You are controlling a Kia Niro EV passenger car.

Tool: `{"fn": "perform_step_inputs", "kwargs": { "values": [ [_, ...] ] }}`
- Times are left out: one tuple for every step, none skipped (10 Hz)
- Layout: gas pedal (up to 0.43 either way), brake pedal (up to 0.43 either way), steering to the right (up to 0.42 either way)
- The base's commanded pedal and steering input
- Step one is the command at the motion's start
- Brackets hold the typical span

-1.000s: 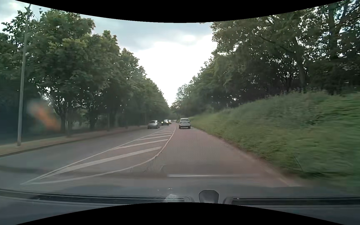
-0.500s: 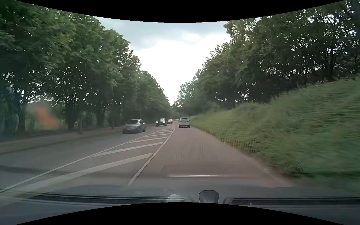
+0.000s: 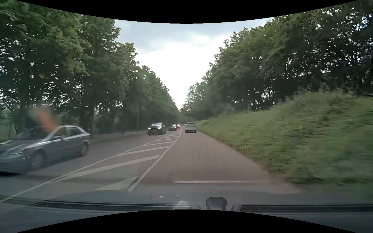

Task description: Follow the waypoints while adhering to traffic rules and regulations

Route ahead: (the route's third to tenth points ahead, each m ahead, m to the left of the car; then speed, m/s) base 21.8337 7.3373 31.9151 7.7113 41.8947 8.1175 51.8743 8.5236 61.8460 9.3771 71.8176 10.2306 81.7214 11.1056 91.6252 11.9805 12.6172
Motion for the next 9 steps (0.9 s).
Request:
{"fn": "perform_step_inputs", "kwargs": {
  "values": [
    [0.11,0.0,-0.012],
    [0.11,0.0,-0.012],
    [0.11,0.0,-0.013],
    [0.11,0.0,-0.014],
    [0.11,0.0,-0.014],
    [0.11,0.0,-0.014],
    [0.11,0.0,-0.014],
    [0.11,0.0,-0.014],
    [0.11,0.0,-0.014]
  ]
}}
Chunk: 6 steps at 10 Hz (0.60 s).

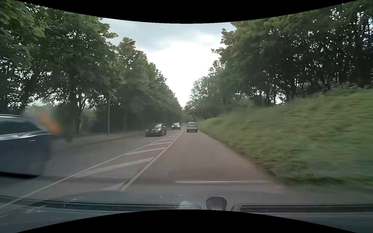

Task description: Follow the waypoints while adhering to traffic rules and regulations

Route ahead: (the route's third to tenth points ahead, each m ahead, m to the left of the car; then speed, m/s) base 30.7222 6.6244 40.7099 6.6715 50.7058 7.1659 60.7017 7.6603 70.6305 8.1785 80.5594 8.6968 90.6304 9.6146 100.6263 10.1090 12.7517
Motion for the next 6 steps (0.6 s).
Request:
{"fn": "perform_step_inputs", "kwargs": {
  "values": [
    [0.11,0.0,-0.014],
    [0.11,0.0,-0.014],
    [0.11,0.0,-0.014],
    [0.098,0.0,-0.014],
    [0.098,0.0,-0.014],
    [0.098,0.0,-0.014]
  ]
}}
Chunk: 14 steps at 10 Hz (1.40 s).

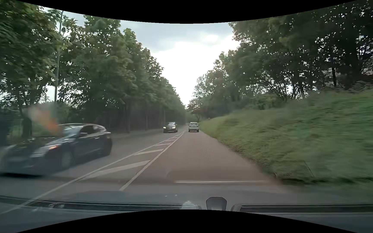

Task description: Follow the waypoints while adhering to traffic rules and regulations

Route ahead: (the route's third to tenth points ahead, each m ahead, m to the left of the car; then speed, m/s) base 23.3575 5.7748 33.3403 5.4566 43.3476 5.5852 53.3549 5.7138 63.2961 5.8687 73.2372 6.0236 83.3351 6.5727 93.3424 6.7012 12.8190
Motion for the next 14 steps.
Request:
{"fn": "perform_step_inputs", "kwargs": {
  "values": [
    [0.098,0.0,-0.014],
    [0.098,0.0,-0.014],
    [0.098,0.0,-0.014],
    [0.098,0.0,-0.012],
    [0.098,0.0,-0.01],
    [0.087,0.0,-0.009],
    [0.087,0.0,-0.009],
    [0.087,0.0,-0.008],
    [0.087,0.0,-0.008],
    [0.087,0.0,-0.008],
    [0.087,0.0,-0.008],
    [0.087,0.0,-0.008],
    [0.087,0.0,-0.008],
    [0.067,0.0,-0.008]
  ]
}}
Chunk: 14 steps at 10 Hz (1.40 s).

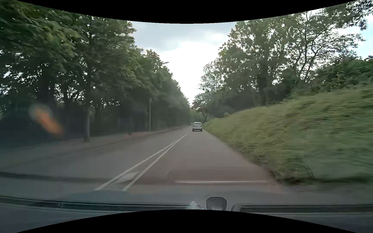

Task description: Follow the waypoints while adhering to traffic rules and regulations

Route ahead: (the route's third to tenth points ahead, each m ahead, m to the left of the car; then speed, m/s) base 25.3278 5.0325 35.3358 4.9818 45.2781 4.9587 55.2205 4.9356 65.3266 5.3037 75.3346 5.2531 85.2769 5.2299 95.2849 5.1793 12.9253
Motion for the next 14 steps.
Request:
{"fn": "perform_step_inputs", "kwargs": {
  "values": [
    [0.067,0.0,-0.008],
    [0.067,0.0,-0.008],
    [0.067,0.0,-0.006],
    [0.067,0.0,0.0],
    [0.067,0.0,0.002],
    [0.067,0.0,0.002],
    [0.067,0.0,0.002],
    [0.067,0.0,0.001],
    [0.067,0.0,0.0],
    [0.067,0.0,0.0],
    [0.067,0.0,0.0],
    [0.067,0.0,0.0],
    [0.067,0.0,0.0],
    [0.067,0.0,0.0]
  ]
}}
